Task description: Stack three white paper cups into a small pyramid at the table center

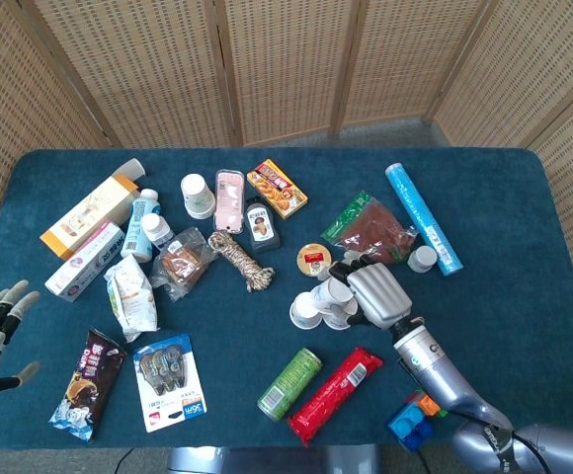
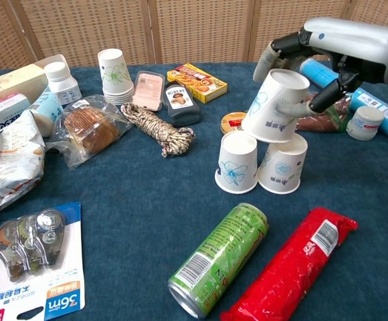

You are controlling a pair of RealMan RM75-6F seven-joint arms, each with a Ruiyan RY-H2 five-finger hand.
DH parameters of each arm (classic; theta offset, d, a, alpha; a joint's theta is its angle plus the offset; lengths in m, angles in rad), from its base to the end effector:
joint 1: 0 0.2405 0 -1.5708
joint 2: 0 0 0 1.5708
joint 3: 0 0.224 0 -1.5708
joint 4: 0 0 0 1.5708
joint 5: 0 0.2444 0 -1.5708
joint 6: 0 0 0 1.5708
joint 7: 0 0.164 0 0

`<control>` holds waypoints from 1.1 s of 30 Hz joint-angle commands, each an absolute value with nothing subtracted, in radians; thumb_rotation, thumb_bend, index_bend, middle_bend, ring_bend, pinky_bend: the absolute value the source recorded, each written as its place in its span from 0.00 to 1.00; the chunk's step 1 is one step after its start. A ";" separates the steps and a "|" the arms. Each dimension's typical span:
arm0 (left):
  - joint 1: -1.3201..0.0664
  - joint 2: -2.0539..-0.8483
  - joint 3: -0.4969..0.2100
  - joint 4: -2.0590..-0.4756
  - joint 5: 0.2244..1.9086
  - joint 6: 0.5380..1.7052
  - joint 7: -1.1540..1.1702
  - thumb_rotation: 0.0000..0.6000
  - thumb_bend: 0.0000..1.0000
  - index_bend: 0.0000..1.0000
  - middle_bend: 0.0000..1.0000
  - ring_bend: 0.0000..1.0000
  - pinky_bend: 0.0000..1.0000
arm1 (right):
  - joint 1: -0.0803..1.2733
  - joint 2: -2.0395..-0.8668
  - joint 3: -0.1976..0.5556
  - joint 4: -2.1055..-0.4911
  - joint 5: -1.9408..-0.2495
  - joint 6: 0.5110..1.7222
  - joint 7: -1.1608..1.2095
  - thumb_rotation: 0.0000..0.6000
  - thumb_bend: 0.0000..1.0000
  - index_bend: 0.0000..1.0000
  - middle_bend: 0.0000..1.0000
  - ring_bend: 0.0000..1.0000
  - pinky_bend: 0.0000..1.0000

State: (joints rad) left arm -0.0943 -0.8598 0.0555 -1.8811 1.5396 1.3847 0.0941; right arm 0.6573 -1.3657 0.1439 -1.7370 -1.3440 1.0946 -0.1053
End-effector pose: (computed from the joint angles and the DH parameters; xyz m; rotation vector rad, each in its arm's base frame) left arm -0.2720 0.1726 0.1292 -1.5565 -0.9654 -0.7311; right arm -0.0916 -0.3063 -0.0088 1.8606 -1.0204 1.2385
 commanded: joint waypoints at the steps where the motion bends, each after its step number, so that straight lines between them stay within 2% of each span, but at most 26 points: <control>1: -0.094 -0.860 0.055 -1.881 1.540 1.385 0.095 1.00 0.28 0.07 0.00 0.00 0.00 | 0.653 -1.370 0.138 -1.723 -1.343 1.087 -0.103 1.00 0.37 0.33 0.41 0.32 0.22; 25: -0.093 -0.866 0.057 -1.885 1.544 1.379 0.108 1.00 0.28 0.07 0.00 0.00 0.00 | 0.632 -1.369 0.122 -1.729 -1.405 1.097 -0.106 1.00 0.37 0.33 0.41 0.32 0.22; 33: -0.093 -0.867 0.059 -1.885 1.548 1.376 0.111 1.00 0.28 0.07 0.00 0.00 0.00 | 0.641 -1.390 0.139 -1.731 -1.392 1.088 -0.121 1.00 0.36 0.33 0.42 0.32 0.22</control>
State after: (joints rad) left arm -0.0931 -0.8671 0.0592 -1.8849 1.5478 1.3761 0.1107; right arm 0.6397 -1.3884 0.1375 -1.7318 -1.3931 1.0892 -0.1196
